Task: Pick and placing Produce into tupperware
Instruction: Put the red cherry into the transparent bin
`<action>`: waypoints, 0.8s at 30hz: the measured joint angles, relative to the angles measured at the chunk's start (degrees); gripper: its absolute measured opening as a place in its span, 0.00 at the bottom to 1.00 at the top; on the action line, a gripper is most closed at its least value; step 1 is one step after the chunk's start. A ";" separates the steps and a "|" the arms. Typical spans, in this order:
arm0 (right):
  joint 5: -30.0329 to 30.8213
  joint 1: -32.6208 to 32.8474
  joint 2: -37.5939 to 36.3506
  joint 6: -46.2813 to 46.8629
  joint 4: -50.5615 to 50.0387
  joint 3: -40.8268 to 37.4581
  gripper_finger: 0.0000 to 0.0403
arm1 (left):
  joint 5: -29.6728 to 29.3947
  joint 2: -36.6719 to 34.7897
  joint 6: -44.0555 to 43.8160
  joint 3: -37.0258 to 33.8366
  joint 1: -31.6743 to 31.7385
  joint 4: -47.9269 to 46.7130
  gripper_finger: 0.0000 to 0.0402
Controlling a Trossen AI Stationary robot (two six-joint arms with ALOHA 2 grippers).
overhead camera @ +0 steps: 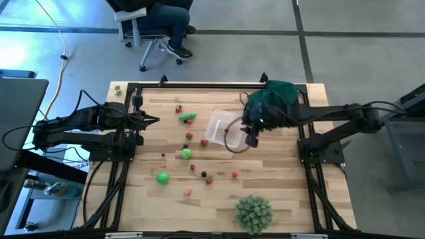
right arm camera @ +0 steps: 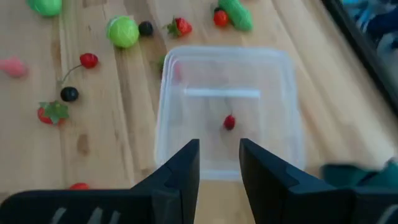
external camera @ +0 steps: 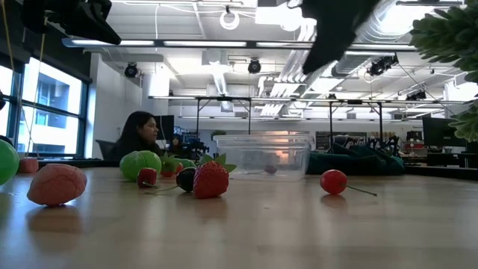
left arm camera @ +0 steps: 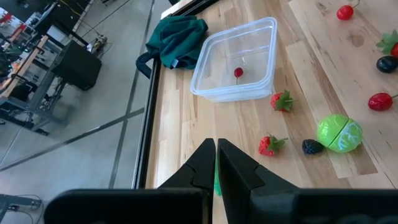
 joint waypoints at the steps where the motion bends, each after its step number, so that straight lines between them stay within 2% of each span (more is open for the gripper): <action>1: 0.13 0.78 -1.26 1.81 2.35 -3.02 0.26 | 0.00 0.00 0.01 0.00 0.01 0.00 0.02; 7: -0.47 4.69 -6.46 9.76 22.19 -20.95 0.26 | 0.00 0.00 0.01 0.00 -0.01 0.00 0.02; 13: -4.37 6.88 -7.34 14.58 39.91 -33.75 0.26 | 0.02 0.00 0.01 0.00 0.01 0.00 0.02; 18: -7.47 8.45 -7.27 13.63 44.30 -40.10 0.26 | 0.01 0.01 0.00 0.00 0.00 0.00 0.02; 24: -7.92 11.14 -7.27 10.88 46.73 -41.84 0.26 | 0.00 0.00 0.01 0.00 0.00 0.00 0.02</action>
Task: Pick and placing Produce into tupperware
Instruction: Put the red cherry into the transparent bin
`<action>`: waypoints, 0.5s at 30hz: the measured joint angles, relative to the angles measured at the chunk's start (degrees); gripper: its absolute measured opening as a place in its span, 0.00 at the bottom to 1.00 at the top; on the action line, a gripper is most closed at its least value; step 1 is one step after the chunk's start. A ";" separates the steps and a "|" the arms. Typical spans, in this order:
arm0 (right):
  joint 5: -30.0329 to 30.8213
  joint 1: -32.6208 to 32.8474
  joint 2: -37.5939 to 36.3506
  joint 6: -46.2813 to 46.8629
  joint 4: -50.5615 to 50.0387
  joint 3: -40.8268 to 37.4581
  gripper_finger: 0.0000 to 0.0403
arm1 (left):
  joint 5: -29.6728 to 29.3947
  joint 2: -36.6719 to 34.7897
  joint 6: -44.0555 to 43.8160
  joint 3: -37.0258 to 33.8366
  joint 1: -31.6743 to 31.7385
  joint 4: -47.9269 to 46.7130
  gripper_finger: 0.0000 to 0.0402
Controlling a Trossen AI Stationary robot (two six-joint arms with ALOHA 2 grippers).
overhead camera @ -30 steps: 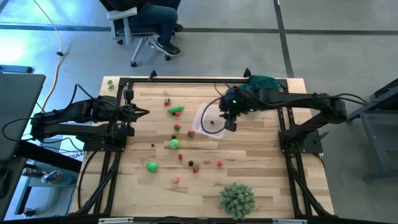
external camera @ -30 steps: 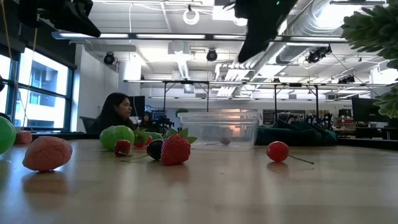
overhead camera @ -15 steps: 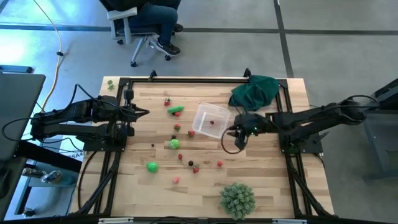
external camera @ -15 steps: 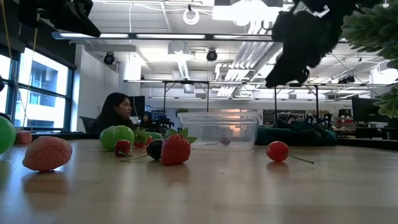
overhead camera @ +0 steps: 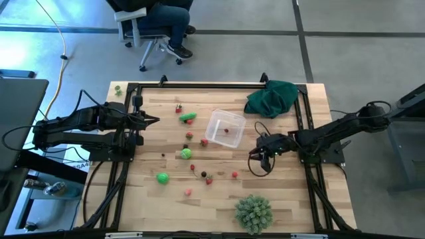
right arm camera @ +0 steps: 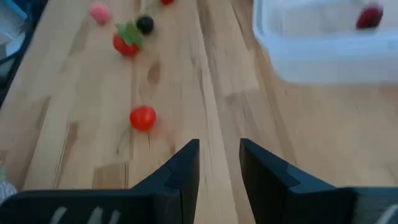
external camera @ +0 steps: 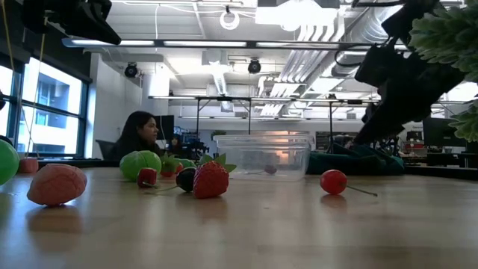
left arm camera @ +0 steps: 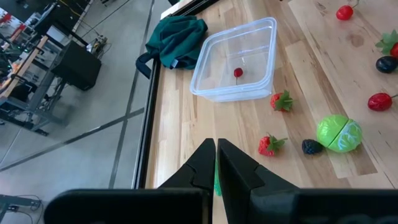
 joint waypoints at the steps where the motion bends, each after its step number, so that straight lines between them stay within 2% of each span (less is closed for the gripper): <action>1: 0.09 0.33 0.00 -1.10 0.75 0.02 0.26 | 0.00 0.00 0.00 0.00 0.00 0.00 0.02; 6: 1.76 1.70 2.14 -4.80 2.00 0.02 0.26 | 0.00 0.00 0.00 0.00 -0.01 0.00 0.02; 12: 2.91 1.48 11.72 -8.02 7.71 0.04 0.26 | 0.00 0.01 0.00 0.00 0.00 0.00 0.02; 15: 5.83 1.48 15.75 -10.61 10.70 0.04 0.26 | 0.00 0.02 0.00 0.00 0.01 0.00 0.02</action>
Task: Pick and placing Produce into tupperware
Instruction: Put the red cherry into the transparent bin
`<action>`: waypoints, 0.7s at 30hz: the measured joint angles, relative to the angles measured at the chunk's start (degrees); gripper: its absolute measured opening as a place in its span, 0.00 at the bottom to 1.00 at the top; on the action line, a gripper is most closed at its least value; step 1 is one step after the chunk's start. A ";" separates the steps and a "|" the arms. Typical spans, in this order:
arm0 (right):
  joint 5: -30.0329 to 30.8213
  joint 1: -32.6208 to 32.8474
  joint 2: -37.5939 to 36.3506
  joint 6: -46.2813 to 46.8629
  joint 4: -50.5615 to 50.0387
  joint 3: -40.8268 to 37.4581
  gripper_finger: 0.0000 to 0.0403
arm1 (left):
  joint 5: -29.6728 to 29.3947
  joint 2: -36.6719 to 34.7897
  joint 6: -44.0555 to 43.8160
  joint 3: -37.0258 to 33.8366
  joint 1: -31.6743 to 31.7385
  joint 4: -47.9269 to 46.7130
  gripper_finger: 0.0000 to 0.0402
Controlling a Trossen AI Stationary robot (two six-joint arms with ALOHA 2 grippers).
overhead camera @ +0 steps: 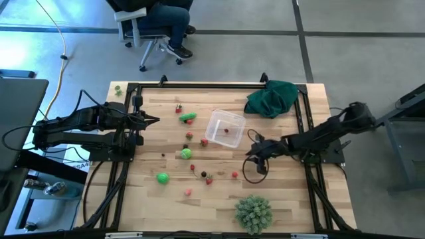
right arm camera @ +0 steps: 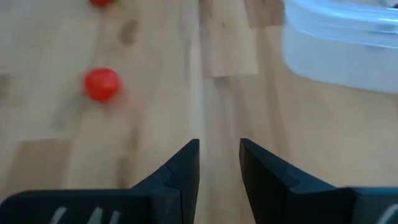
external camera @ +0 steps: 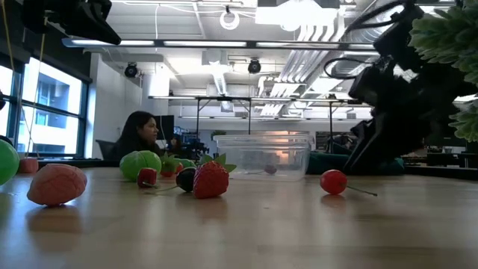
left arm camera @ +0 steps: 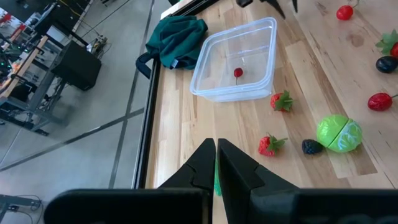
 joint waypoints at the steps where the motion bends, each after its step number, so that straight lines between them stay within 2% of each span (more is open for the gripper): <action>1: 1.27 0.00 0.96 -0.03 0.73 0.00 0.26 | 0.02 -0.02 0.00 0.00 0.00 0.00 0.02; 4: 5.18 -0.02 3.15 0.26 1.62 0.00 0.26 | 0.02 -0.01 0.00 0.00 -0.01 -0.02 0.02; 9: 8.17 0.00 4.75 1.06 1.83 0.02 0.26 | 0.00 -0.01 -0.01 0.00 -0.02 0.00 0.02; 14: 11.13 -0.02 4.90 10.00 1.85 0.02 0.26 | 0.00 0.00 0.00 0.00 -0.01 0.00 0.02; 21: 6.83 1.15 4.90 6.27 7.09 0.02 0.26 | 0.00 -0.02 0.00 0.00 -0.02 0.00 0.02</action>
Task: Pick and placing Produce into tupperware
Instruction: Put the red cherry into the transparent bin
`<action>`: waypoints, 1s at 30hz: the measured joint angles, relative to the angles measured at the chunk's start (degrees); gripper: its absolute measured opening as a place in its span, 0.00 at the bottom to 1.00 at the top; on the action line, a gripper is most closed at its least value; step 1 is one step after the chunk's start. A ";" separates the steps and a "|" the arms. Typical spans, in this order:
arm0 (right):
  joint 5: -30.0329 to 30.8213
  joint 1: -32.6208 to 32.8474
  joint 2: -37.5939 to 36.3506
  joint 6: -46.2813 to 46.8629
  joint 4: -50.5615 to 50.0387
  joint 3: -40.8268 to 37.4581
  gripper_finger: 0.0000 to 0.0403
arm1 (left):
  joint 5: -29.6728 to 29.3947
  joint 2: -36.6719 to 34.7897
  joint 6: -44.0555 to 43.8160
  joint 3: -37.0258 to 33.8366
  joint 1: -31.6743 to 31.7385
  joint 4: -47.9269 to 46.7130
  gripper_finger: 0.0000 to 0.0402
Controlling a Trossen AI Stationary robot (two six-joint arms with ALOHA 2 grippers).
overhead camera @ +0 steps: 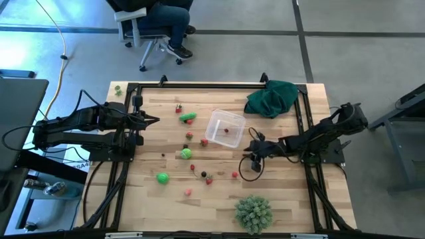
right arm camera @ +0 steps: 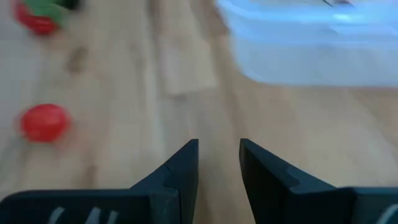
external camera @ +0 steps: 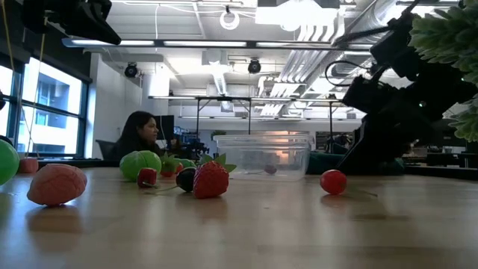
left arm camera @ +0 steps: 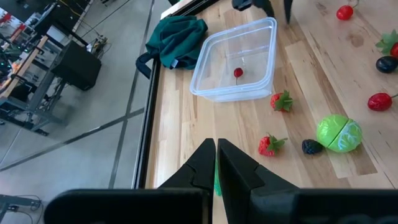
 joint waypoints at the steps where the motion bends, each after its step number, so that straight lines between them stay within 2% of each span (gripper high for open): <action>1: -0.48 0.57 0.00 -0.93 0.70 0.00 0.26 | 0.00 0.00 0.00 0.00 0.00 0.00 0.02; 8: -3.75 4.21 0.00 -9.37 2.59 0.20 0.26 | 0.00 0.00 -0.01 0.00 0.01 -0.01 0.02; 17: -5.32 4.07 0.00 -17.69 5.51 0.24 0.27 | 0.00 0.01 0.00 0.00 0.02 -0.02 0.02; 23: -9.19 4.12 0.00 -22.85 5.92 3.20 0.34 | 0.01 0.02 0.00 0.00 0.01 -0.01 0.02; 30: -15.69 4.08 0.72 -26.02 1.20 5.43 0.42 | 0.01 0.02 0.00 0.00 0.02 -0.02 0.02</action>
